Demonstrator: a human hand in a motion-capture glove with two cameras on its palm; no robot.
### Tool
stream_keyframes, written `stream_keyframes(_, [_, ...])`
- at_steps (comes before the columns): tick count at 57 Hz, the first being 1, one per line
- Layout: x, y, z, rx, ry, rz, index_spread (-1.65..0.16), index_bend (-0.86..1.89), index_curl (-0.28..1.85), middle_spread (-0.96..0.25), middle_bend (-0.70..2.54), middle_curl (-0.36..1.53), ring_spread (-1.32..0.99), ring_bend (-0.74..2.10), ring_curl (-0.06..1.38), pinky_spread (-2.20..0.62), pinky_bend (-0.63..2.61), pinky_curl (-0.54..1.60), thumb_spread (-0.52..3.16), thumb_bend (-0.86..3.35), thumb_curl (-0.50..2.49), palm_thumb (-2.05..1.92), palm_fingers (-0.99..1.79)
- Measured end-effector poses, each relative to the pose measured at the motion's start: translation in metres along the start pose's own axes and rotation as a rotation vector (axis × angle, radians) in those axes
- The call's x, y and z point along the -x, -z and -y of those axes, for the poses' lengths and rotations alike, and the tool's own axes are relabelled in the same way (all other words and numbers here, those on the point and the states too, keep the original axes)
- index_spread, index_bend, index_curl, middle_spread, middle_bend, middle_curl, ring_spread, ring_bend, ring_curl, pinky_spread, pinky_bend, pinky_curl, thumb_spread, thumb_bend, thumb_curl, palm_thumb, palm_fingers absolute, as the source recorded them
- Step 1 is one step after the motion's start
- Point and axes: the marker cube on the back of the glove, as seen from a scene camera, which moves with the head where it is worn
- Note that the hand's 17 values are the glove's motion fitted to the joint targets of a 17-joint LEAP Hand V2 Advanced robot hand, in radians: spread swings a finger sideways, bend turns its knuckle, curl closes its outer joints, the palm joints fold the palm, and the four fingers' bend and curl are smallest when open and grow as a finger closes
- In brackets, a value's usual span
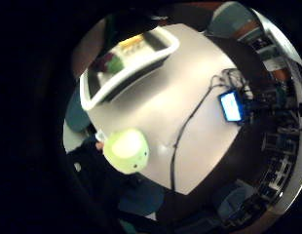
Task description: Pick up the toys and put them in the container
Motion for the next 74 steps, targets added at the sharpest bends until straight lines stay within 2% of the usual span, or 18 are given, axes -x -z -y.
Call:
stream_keyframes(6, [-0.002, -0.063, -0.023, 0.126, -0.052, 0.001, -0.26, 0.11, 0.35, -0.01, 0.12, 0.24, -0.01, 0.16, 0.19, 0.03, 0.66, 0.38, 1.33, -0.03, 0.36, 0.23, -0.2])
stream_keyframes(12, [-0.008, -0.119, -0.041, 0.242, -0.059, 0.005, -0.24, 0.05, 0.28, -0.03, 0.09, 0.21, 0.0, 0.19, 0.2, 0.05, 0.89, 0.43, 1.27, -0.03, 0.34, 0.17, -0.22])
stream_keyframes(17, [-0.01, -0.138, -0.044, 0.211, -0.046, -0.02, -0.24, 0.07, 0.25, -0.02, 0.08, 0.19, 0.03, 0.26, 0.23, 0.06, 1.03, 0.46, 1.23, -0.02, 0.34, 0.17, -0.16])
stream_keyframes(20, [-0.012, -0.138, -0.042, 0.14, -0.052, -0.043, -0.25, 0.1, 0.24, -0.01, 0.12, 0.19, 0.02, 0.39, 0.26, 0.05, 1.07, 0.47, 1.24, 0.03, 0.36, 0.26, -0.01])
stream_keyframes(24, [-0.013, -0.138, -0.036, 0.061, -0.044, -0.056, -0.26, 0.17, 0.25, -0.02, 0.18, 0.19, -0.02, 0.64, 0.3, -0.02, 1.02, 0.43, 1.28, 0.13, 0.41, 0.45, 0.34])
stream_keyframes(28, [-0.012, -0.14, -0.028, -0.008, -0.031, -0.041, -0.26, 0.13, 0.24, -0.07, 0.32, 0.24, -0.12, 0.82, 0.34, -0.14, 0.99, 0.39, 1.31, 0.19, 0.46, 0.57, 0.67])
stream_keyframes(33, [-0.012, -0.132, -0.016, -0.013, -0.024, -0.013, -0.29, 0.23, 0.27, -0.14, 0.5, 0.31, -0.24, 0.97, 0.41, -0.28, 0.98, 0.4, 1.06, 0.22, 0.56, 0.71, 1.02])
stream_keyframes(37, [-0.01, -0.111, -0.007, -0.012, -0.032, -0.001, -0.32, 0.29, 0.31, -0.18, 0.61, 0.37, -0.28, 1.04, 0.46, -0.32, 0.96, 0.42, 0.93, 0.22, 0.62, 0.76, 1.13])
stream_keyframes(40, [-0.014, -0.078, 0.004, -0.068, -0.054, -0.018, -0.34, 0.38, 0.35, -0.19, 0.69, 0.41, -0.3, 1.08, 0.5, -0.34, 0.96, 0.44, 0.83, 0.23, 0.66, 0.78, 1.17])
stream_keyframes(51, [0.014, 0.053, 0.051, -0.381, -0.066, -0.023, -0.39, 0.58, 0.51, -0.21, 0.87, 0.54, -0.35, 1.19, 0.57, -0.38, 1.03, 0.49, 0.52, 0.23, 0.78, 0.79, 1.1])
stream_keyframes(57, [0.022, 0.091, 0.103, -0.534, -0.129, 0.059, -0.41, 0.64, 0.58, -0.22, 0.92, 0.59, -0.35, 1.23, 0.6, -0.39, 1.07, 0.52, 0.4, 0.22, 0.83, 0.77, 1.05])
stream_keyframes(63, [0.026, 0.078, 0.15, -0.602, -0.186, 0.05, -0.42, 0.61, 0.66, -0.24, 0.94, 0.64, -0.36, 1.26, 0.62, -0.39, 1.11, 0.54, 0.32, 0.19, 0.87, 0.75, 0.93])
stream_keyframes(69, [0.015, 0.049, 0.18, -0.558, -0.186, 0.112, -0.42, 0.5, 0.7, -0.25, 0.93, 0.67, -0.35, 1.28, 0.63, -0.39, 1.16, 0.55, 0.3, 0.16, 0.89, 0.73, 0.77])
stream_keyframes(71, [0.015, 0.036, 0.188, -0.514, -0.196, 0.14, -0.41, 0.41, 0.7, -0.25, 0.87, 0.67, -0.35, 1.28, 0.63, -0.38, 1.18, 0.55, 0.32, 0.14, 0.89, 0.71, 0.64])
stream_keyframes(73, [0.019, 0.024, 0.195, -0.458, -0.203, 0.168, -0.38, 0.32, 0.69, -0.24, 0.78, 0.65, -0.33, 1.25, 0.62, -0.35, 1.2, 0.55, 0.43, 0.14, 0.88, 0.7, 0.41])
stream_keyframes(74, [0.019, 0.019, 0.197, -0.429, -0.207, 0.178, -0.37, 0.31, 0.69, -0.23, 0.75, 0.63, -0.32, 1.18, 0.61, -0.31, 1.13, 0.54, 0.55, 0.11, 0.86, 0.64, 0.2])
